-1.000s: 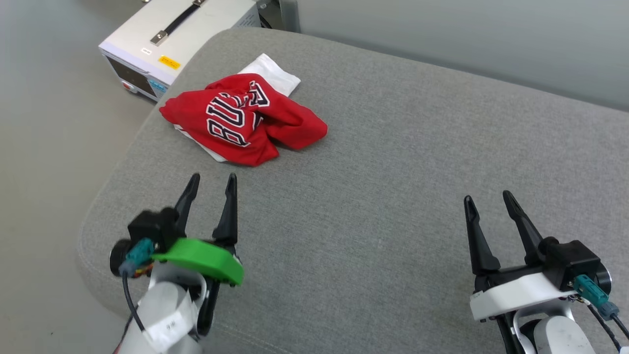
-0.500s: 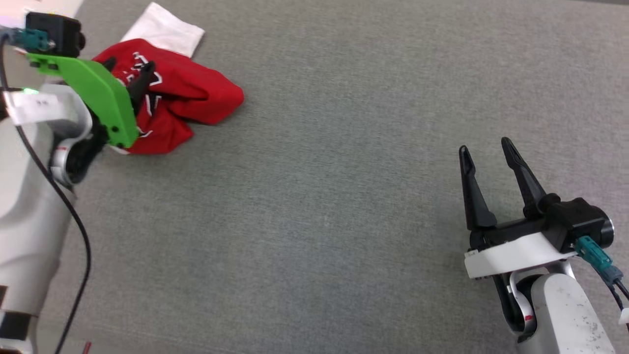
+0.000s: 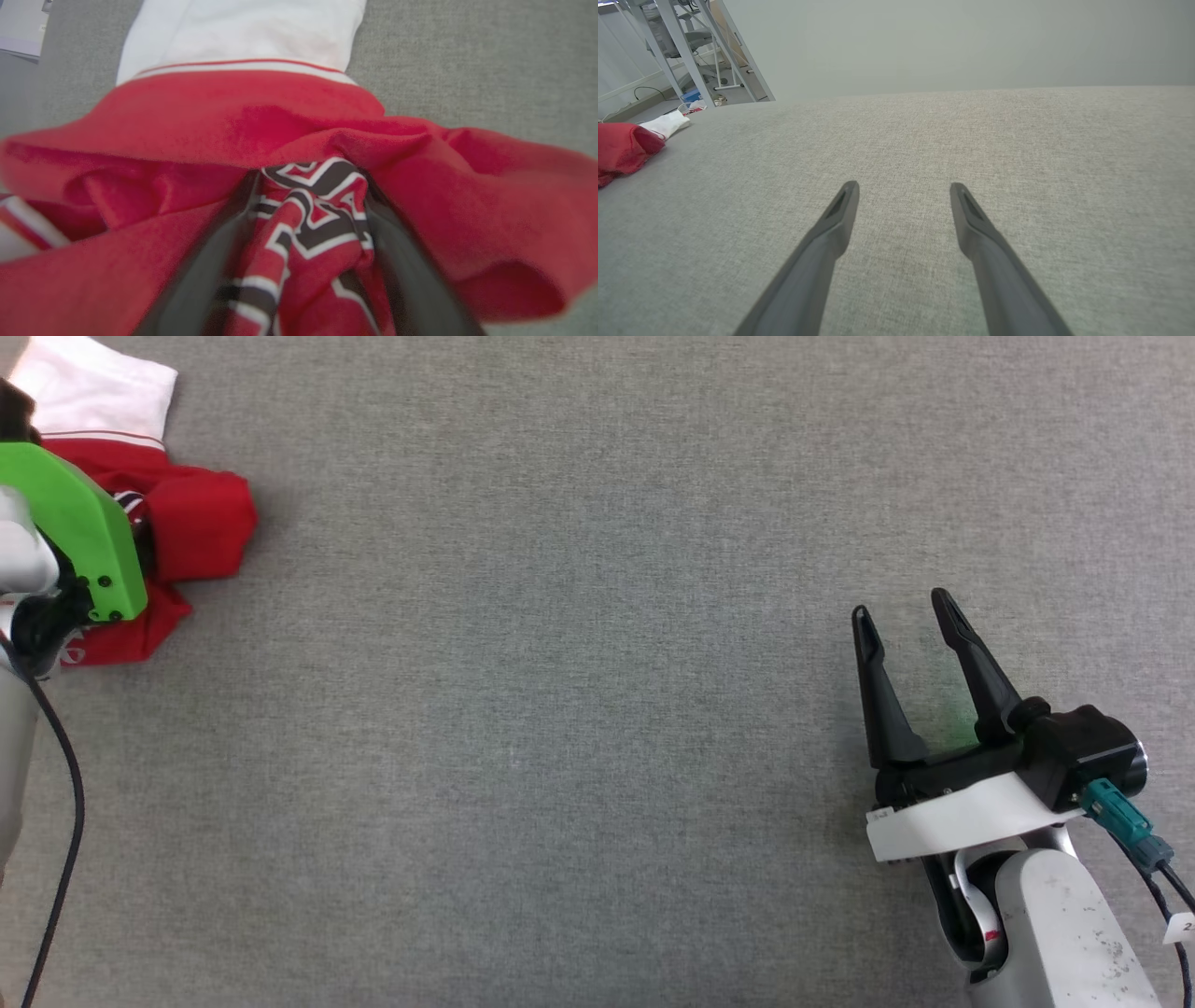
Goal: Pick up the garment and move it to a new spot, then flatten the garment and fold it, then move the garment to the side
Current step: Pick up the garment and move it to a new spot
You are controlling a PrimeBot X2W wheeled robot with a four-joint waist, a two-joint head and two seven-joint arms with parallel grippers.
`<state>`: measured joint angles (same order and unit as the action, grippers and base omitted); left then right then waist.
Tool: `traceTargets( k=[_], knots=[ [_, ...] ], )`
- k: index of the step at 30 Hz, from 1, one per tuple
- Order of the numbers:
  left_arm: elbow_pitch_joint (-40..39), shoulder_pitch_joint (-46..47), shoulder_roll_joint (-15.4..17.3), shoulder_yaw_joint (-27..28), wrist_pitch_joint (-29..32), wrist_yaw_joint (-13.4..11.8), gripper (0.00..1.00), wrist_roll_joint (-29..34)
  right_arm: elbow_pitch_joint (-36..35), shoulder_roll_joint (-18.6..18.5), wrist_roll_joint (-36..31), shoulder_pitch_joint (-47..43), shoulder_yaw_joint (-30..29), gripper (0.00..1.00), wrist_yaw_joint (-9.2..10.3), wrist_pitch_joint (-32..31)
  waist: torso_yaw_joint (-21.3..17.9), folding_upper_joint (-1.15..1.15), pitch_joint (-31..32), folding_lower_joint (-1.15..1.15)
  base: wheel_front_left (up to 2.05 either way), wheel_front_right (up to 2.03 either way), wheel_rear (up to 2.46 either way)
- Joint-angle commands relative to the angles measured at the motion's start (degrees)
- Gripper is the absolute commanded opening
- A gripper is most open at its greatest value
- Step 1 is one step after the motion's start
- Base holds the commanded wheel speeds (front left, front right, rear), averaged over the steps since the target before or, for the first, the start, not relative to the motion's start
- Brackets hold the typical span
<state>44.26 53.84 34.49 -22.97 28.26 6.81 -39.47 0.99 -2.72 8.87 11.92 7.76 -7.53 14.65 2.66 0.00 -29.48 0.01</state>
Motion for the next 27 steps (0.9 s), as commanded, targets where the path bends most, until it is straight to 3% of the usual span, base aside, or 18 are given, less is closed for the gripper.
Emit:
traceTargets(
  k=[1,2,4,8,17,27],
  knots=[
    [1.61,-0.27,-0.22,-0.33,0.51,-0.17,1.0,-0.77,-0.26,-0.17,0.39,0.99,0.01,1.0,0.04,0.35,-1.37,0.0,-1.28,-0.01,0.0,0.0,0.0],
    [2.25,-0.47,-0.23,-0.42,0.57,-0.32,1.0,-0.75,-0.21,-0.17,0.39,1.0,-0.06,1.0,0.04,0.35,-1.37,0.0,-1.19,-0.01,0.0,0.0,0.0],
    [3.16,-0.77,-0.27,-0.63,-0.3,-0.65,0.0,-0.4,-0.12,-0.17,0.39,0.91,-0.28,1.0,0.04,0.35,-1.22,0.0,-0.83,-0.01,0.0,0.0,0.0],
    [3.5,-1.3,-1.29,-0.08,-4.93,-0.54,0.0,-0.76,0.03,-0.17,0.23,0.51,-0.71,1.0,0.04,0.35,-0.49,0.0,0.54,-0.01,0.0,0.0,0.0],
    [0.47,-2.18,-2.37,-0.69,-21.93,0.12,0.0,1.75,0.81,-0.16,0.44,-1.24,-1.73,1.0,0.04,0.35,1.44,0.0,7.15,-0.01,0.0,0.0,0.0],
    [-8.4,-4.0,-1.78,-6.71,-35.15,0.55,0.0,7.93,1.44,-0.16,1.29,-5.32,-4.75,1.0,0.04,0.35,2.11,0.0,16.48,-0.01,0.0,0.0,0.0]
  ],
)
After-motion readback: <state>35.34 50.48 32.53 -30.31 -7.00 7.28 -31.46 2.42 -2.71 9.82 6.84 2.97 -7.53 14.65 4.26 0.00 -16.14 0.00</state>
